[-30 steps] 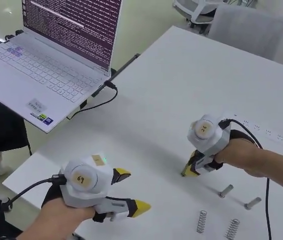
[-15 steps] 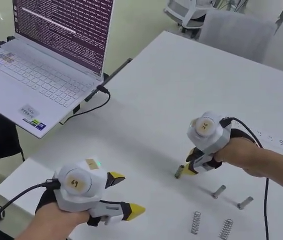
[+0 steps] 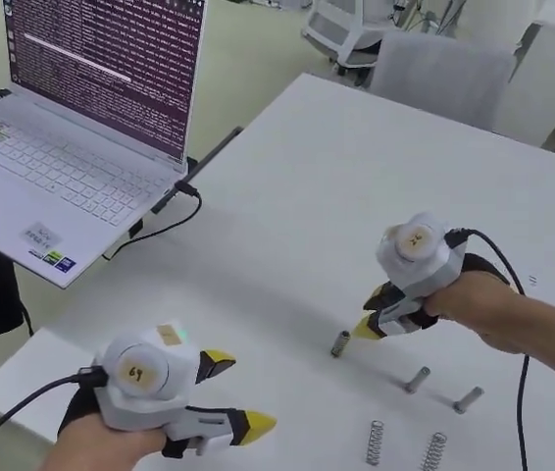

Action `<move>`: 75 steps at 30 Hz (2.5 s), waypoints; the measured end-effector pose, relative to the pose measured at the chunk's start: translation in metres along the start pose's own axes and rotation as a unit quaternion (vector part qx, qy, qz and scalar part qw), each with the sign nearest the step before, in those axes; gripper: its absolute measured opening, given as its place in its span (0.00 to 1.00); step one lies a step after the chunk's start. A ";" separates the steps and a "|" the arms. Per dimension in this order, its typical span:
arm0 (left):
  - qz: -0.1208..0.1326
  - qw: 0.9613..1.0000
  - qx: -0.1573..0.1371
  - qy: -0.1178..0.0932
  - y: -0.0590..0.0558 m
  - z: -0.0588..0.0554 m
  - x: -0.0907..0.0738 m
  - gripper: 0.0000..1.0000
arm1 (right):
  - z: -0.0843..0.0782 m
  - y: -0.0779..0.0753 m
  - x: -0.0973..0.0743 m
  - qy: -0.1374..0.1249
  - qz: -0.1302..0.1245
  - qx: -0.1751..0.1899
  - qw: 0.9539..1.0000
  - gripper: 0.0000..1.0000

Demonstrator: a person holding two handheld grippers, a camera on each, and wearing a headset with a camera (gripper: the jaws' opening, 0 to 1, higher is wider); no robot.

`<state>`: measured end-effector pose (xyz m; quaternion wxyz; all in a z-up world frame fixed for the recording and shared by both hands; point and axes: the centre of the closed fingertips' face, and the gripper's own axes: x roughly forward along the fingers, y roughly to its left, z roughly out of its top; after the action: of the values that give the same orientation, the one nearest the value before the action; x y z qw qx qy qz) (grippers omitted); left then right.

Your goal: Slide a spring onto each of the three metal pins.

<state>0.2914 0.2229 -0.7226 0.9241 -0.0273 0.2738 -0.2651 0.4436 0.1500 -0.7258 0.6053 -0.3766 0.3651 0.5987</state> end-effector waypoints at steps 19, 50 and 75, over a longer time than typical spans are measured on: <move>-0.011 1.000 0.015 -0.001 -0.004 0.013 0.004 0.50 | 0.003 -0.004 -0.040 -0.097 -0.033 0.093 0.990 0.33; -0.018 0.999 0.029 -0.006 -0.003 0.030 0.000 0.52 | -0.050 0.024 -0.088 -0.191 -0.074 0.224 0.953 0.44; -0.028 0.999 0.039 -0.004 -0.008 0.036 0.002 0.52 | -0.109 0.068 -0.118 -0.240 -0.115 0.307 0.914 0.49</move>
<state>0.3079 0.2113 -0.6912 0.9178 -0.0003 0.2586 -0.3013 0.3747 0.0000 -0.6706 0.8255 -0.0567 0.3283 0.4556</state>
